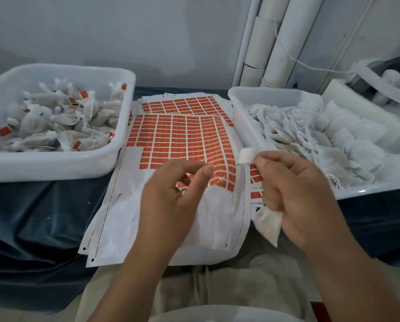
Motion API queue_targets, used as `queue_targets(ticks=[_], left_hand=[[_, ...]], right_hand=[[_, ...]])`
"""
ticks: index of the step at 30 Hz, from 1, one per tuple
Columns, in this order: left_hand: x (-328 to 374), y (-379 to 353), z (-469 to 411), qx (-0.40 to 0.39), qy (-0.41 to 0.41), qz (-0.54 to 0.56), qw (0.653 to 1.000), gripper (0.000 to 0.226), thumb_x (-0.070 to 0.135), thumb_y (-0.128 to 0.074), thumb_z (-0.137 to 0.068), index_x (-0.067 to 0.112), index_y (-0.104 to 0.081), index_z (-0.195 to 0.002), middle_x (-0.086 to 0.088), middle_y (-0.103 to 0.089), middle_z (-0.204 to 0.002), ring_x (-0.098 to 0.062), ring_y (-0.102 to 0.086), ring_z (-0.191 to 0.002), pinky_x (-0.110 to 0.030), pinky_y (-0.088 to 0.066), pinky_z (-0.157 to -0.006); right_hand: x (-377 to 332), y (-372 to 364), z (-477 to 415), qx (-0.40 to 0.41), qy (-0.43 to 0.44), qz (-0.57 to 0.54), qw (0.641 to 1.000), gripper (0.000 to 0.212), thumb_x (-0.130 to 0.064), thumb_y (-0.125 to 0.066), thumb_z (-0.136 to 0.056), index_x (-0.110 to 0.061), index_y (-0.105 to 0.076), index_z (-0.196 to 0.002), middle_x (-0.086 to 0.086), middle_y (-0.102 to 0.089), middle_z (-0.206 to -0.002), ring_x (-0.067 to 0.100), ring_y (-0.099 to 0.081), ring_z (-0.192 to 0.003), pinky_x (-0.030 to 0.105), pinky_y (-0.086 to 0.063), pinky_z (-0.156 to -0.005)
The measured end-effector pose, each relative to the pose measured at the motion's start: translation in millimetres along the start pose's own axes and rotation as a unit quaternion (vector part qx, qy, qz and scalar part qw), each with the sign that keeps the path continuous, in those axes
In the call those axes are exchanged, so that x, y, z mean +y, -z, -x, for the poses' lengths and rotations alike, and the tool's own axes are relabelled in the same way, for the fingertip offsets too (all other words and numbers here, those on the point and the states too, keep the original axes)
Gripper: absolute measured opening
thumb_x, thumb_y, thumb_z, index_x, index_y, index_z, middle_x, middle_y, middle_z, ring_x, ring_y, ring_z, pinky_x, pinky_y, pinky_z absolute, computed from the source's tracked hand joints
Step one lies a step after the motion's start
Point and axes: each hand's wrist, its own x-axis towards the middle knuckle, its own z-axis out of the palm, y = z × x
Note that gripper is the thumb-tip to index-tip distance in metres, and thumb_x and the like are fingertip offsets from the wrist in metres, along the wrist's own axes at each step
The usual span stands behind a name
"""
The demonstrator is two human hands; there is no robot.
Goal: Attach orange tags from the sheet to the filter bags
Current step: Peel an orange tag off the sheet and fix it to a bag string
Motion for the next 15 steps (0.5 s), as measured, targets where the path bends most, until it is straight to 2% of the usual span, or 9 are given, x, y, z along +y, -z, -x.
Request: queue_targets(ticks=[1, 3, 4, 6, 11, 15], left_hand=[[6.4, -0.6, 2.1, -0.040, 0.039, 0.069, 0.996, 0.051, 0.086, -0.045, -0.082, 0.047, -0.074, -0.096, 0.028, -0.074, -0.098, 0.007, -0.067, -0.098, -0.010, -0.054, -0.070], [16.4, -2.6, 5.7, -0.120, 0.144, 0.195, 0.963, 0.051, 0.086, -0.053, -0.077, 0.047, -0.079, -0.098, 0.024, -0.077, -0.102, 0.006, -0.070, -0.097, -0.018, -0.054, -0.076], [18.7, -3.8, 6.5, -0.140, 0.196, 0.255, 0.937, 0.049, 0.082, -0.061, -0.075, 0.045, -0.080, -0.100, 0.017, -0.078, -0.104, 0.001, -0.072, -0.095, -0.025, -0.052, -0.082], [18.1, -5.1, 5.1, -0.152, 0.264, 0.340, 0.890, 0.049, 0.066, -0.071, -0.071, 0.033, -0.082, -0.105, 0.004, -0.080, -0.107, -0.007, -0.072, -0.090, -0.030, -0.050, -0.081], [11.7, -3.2, 0.4, -0.210, 0.340, 0.475, 0.784, 0.056, 0.058, -0.081, -0.077, 0.018, -0.080, -0.116, -0.005, -0.078, -0.115, -0.010, -0.074, -0.086, -0.018, -0.055, -0.063], [4.0, -2.0, -1.5, -0.180, 0.356, 0.530, 0.748, 0.040, 0.033, -0.091, -0.072, 0.020, -0.082, -0.108, -0.004, -0.076, -0.102, -0.010, -0.071, -0.078, -0.018, -0.055, -0.058]], right_hand=[[3.2, -2.8, -0.5, -0.019, -0.020, -0.020, 0.999, 0.013, -0.030, -0.075, -0.086, -0.021, -0.080, -0.094, -0.010, -0.052, -0.053, 0.006, -0.036, -0.040, 0.019, -0.034, -0.041], [9.0, -8.7, -1.1, -0.042, -0.044, -0.040, 0.997, 0.013, -0.026, -0.070, -0.090, -0.019, -0.080, -0.095, -0.008, -0.051, -0.053, 0.005, -0.036, -0.040, 0.018, -0.034, -0.041], [11.0, -11.3, -1.1, -0.049, -0.047, -0.039, 0.997, 0.013, -0.026, -0.070, -0.090, -0.020, -0.080, -0.095, -0.007, -0.046, -0.052, 0.007, -0.032, -0.040, 0.019, -0.032, -0.041], [12.6, -15.4, -0.6, -0.060, -0.048, -0.031, 0.997, 0.013, -0.026, -0.069, -0.090, -0.021, -0.080, -0.094, -0.004, -0.039, -0.052, 0.009, -0.028, -0.042, 0.021, -0.029, -0.041], [15.2, -19.8, 0.7, -0.066, -0.053, -0.039, 0.996, 0.014, -0.024, -0.066, -0.089, -0.023, -0.080, -0.089, -0.003, -0.035, -0.049, 0.011, -0.024, -0.042, 0.022, -0.028, -0.041], [16.7, -18.1, -0.8, -0.060, -0.050, -0.024, 0.997, 0.013, -0.025, -0.068, -0.089, -0.020, -0.079, -0.092, -0.001, -0.036, -0.052, 0.012, -0.026, -0.043, 0.022, -0.029, -0.042]])
